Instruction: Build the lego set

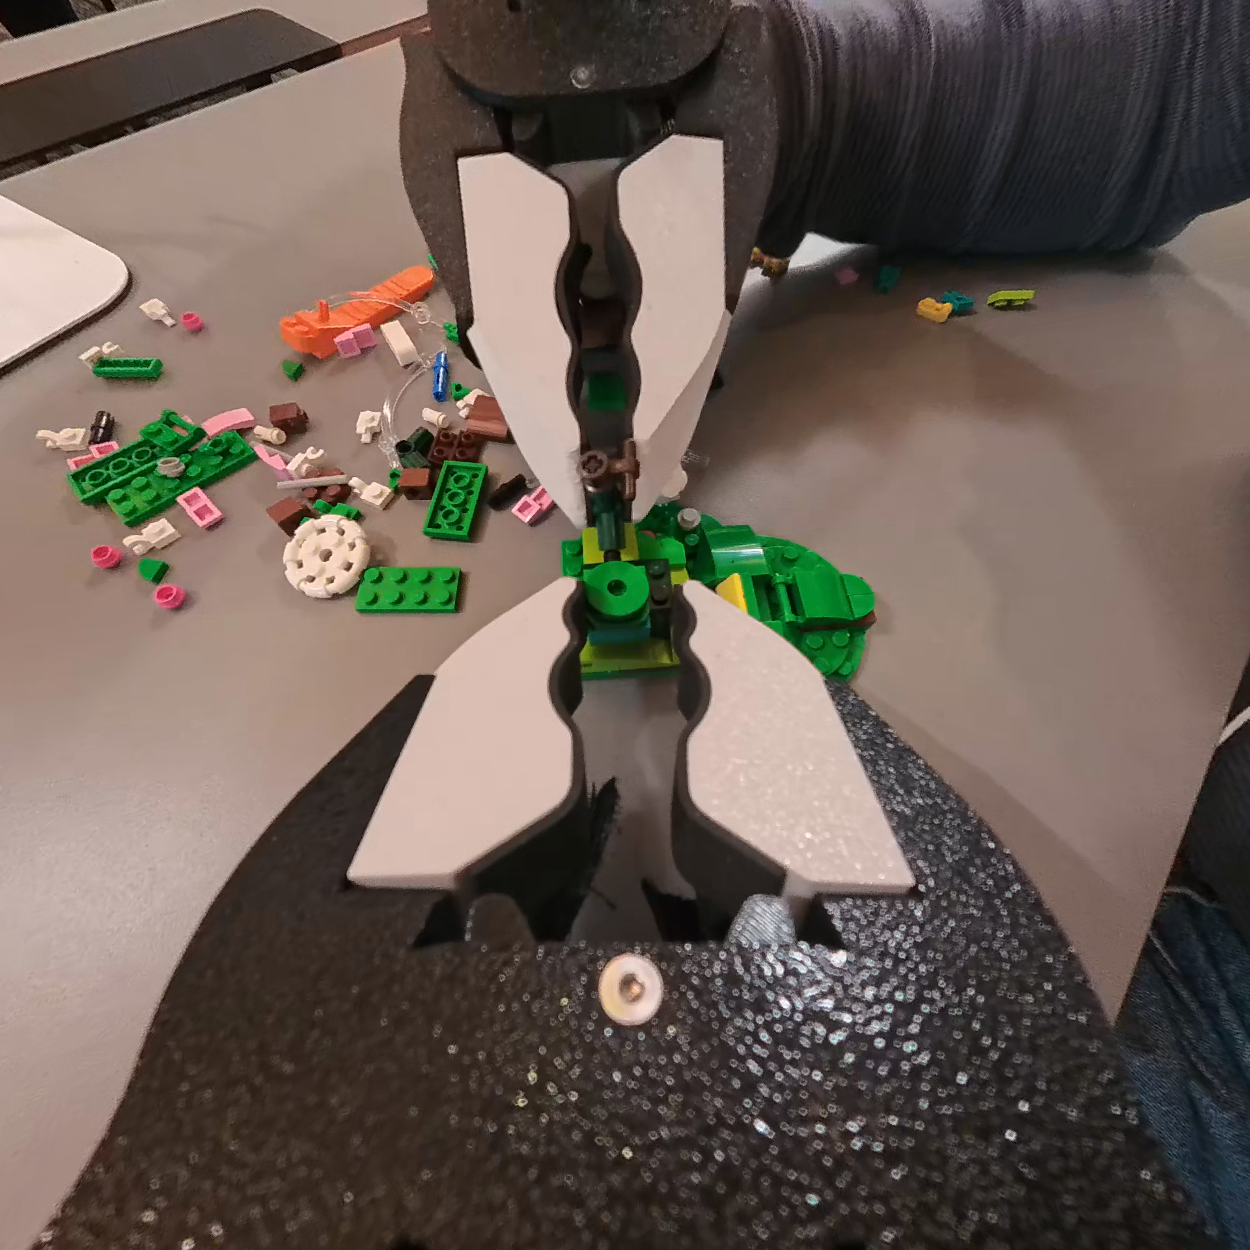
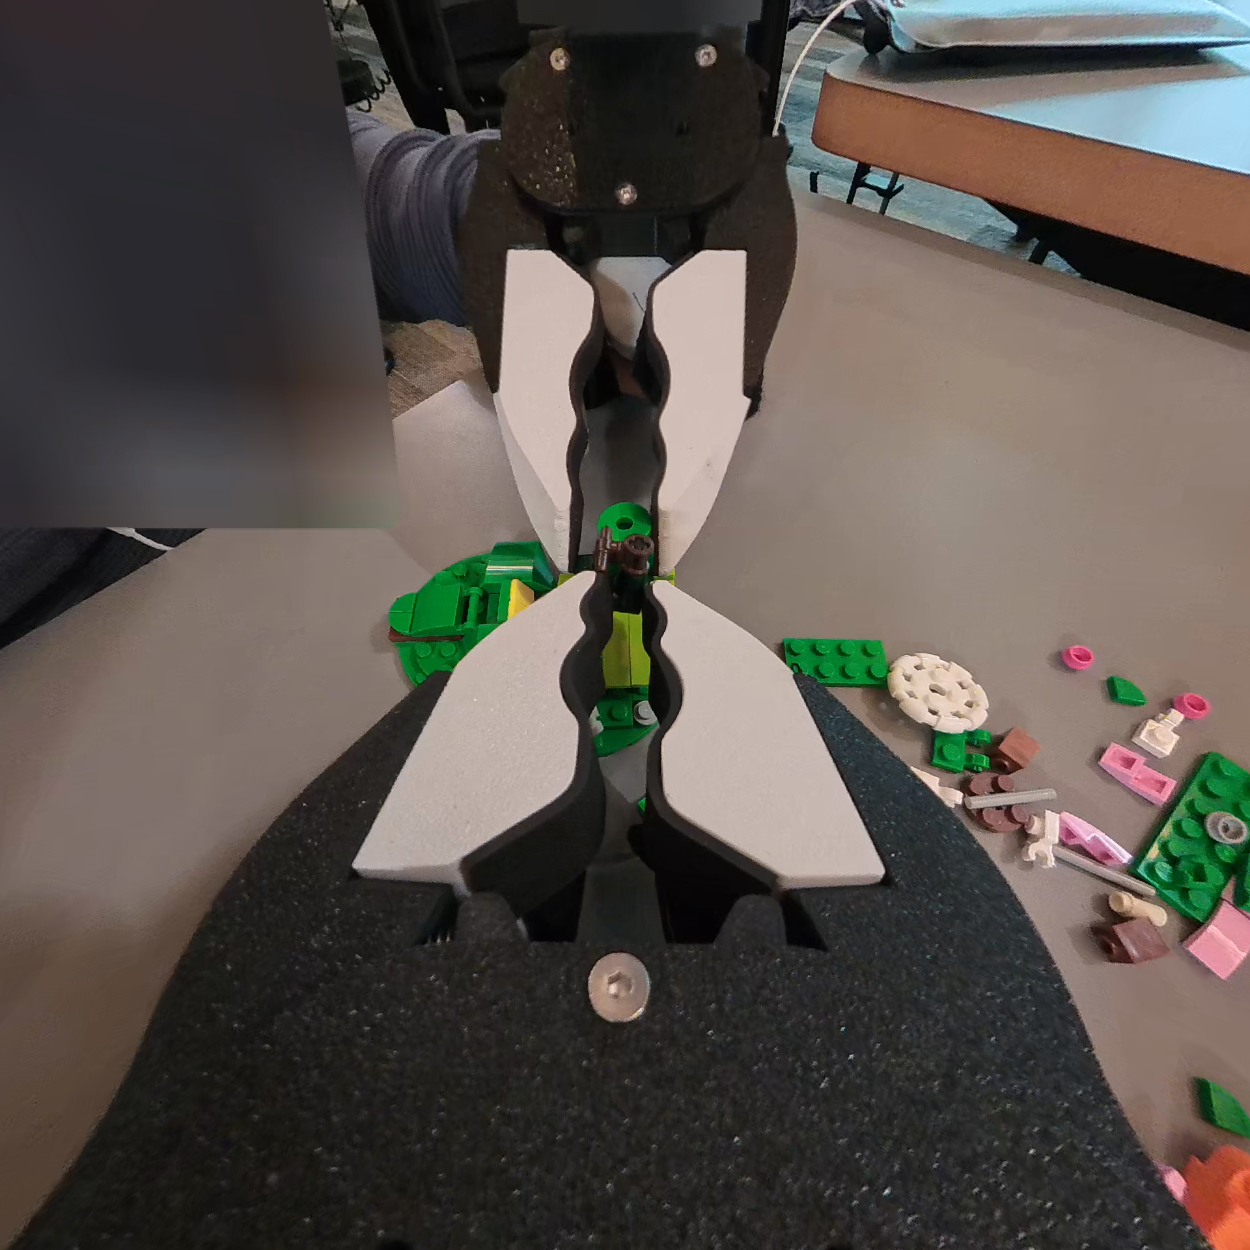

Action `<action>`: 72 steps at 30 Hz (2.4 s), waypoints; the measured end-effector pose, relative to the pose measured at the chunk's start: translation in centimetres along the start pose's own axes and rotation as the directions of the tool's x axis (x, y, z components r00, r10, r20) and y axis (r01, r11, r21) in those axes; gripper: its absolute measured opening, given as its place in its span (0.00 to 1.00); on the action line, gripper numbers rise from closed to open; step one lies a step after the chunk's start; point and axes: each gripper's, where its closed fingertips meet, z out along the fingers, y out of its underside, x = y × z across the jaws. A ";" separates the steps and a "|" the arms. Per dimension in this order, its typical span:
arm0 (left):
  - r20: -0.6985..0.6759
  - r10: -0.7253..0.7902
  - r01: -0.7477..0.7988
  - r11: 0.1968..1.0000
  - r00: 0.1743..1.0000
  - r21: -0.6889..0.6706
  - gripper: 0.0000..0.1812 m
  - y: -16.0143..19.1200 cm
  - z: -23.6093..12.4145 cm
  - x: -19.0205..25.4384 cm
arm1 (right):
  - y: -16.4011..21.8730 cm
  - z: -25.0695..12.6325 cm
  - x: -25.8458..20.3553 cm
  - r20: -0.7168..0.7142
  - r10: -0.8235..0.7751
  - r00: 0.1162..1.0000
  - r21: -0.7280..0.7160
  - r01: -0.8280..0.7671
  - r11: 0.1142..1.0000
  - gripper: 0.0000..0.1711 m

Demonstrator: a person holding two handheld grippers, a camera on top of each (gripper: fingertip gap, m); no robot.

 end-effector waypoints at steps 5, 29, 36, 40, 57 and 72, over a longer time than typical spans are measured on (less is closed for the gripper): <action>-0.002 -0.002 0.002 1.000 1.000 0.000 0.13 0.0 0.0 0.0 | 0.2 0.1 -0.2 0.001 -0.025 1.000 -0.013 0.025 1.000 0.05; -0.034 -0.023 0.023 1.000 0.999 -0.006 0.13 0.1 0.0 0.1 | 0.3 0.3 -0.2 0.110 -0.146 0.983 -0.023 0.149 0.989 0.05; -0.029 -0.016 0.016 1.000 0.999 -0.007 0.13 0.1 0.0 0.1 | 0.3 0.4 -0.2 0.078 -0.167 0.983 -0.024 0.170 0.985 0.05; -0.032 -0.020 0.020 1.000 0.999 -0.006 0.13 0.1 0.0 0.1 | 0.3 0.3 -0.3 0.091 -0.158 0.983 -0.020 0.160 0.987 0.05; -0.037 -0.029 0.028 1.000 0.999 -0.006 0.13 0.1 0.0 0.1 | 1.0 0.4 -0.6 0.146 -0.122 0.982 -0.074 0.134 0.988 0.06; -0.048 -0.035 0.034 0.999 0.998 -0.010 0.13 0.1 0.0 0.1 | 1.1 0.6 -0.6 0.318 -0.167 0.933 -0.073 0.200 0.977 0.05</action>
